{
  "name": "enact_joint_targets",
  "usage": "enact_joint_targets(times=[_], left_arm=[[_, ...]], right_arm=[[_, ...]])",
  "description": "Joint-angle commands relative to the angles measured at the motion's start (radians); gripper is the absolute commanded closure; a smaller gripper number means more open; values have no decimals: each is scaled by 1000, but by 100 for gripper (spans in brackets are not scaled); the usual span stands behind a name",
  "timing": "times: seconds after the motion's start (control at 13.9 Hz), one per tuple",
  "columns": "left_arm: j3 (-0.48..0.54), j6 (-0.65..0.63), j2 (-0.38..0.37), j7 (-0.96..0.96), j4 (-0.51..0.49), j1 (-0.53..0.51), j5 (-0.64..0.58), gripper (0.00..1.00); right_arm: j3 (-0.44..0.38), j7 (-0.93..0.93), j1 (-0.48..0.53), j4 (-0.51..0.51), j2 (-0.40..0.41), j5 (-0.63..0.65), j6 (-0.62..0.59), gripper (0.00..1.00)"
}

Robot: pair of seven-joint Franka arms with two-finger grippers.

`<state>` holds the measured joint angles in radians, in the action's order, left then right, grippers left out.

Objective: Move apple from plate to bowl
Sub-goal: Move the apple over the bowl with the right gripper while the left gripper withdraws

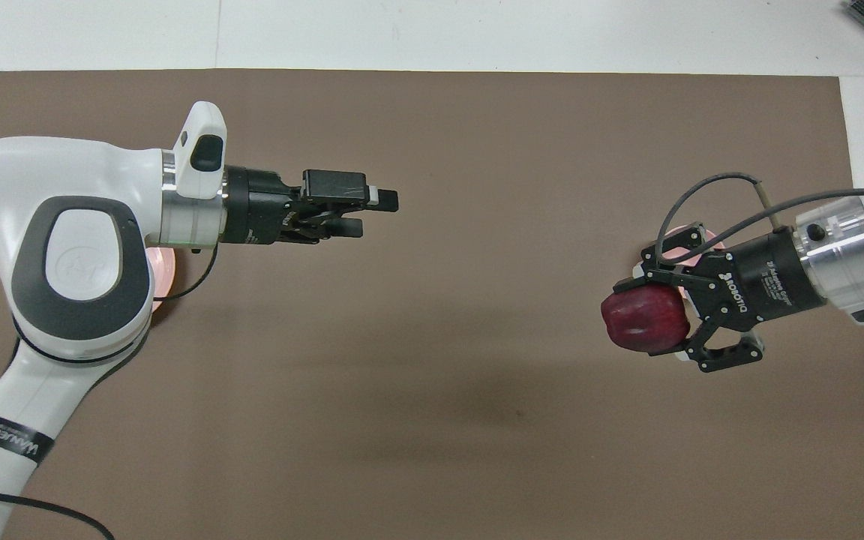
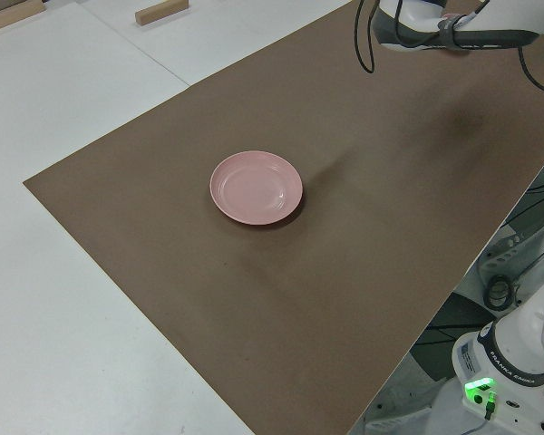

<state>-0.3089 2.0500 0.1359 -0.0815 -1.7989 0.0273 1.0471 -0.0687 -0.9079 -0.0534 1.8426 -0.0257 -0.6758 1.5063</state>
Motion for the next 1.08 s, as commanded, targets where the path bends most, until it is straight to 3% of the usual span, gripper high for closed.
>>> enact_joint_targets(times=[0.0, 0.43, 0.65, 0.86, 1.01], left_arm=[[-6, -76, -1, 74, 47, -61, -177, 0], [4, -111, -1, 128, 69, -124, -525, 0], [25, -126, -8, 129, 99, -147, -746, 0], [39, -284, 1, 186, 220, -162, -930, 0], [34, -295, -12, 178, 243, -146, -1097, 0]], right_arm=[[6, 197, 9, -34, 42, 161, 11, 100], [6, 619, 7, -23, 93, 507, 165, 100], [6, 743, 6, -2, 133, 652, 302, 100], [6, 813, 6, 41, 162, 760, 432, 100], [6, 817, 21, 55, 200, 788, 514, 100]])
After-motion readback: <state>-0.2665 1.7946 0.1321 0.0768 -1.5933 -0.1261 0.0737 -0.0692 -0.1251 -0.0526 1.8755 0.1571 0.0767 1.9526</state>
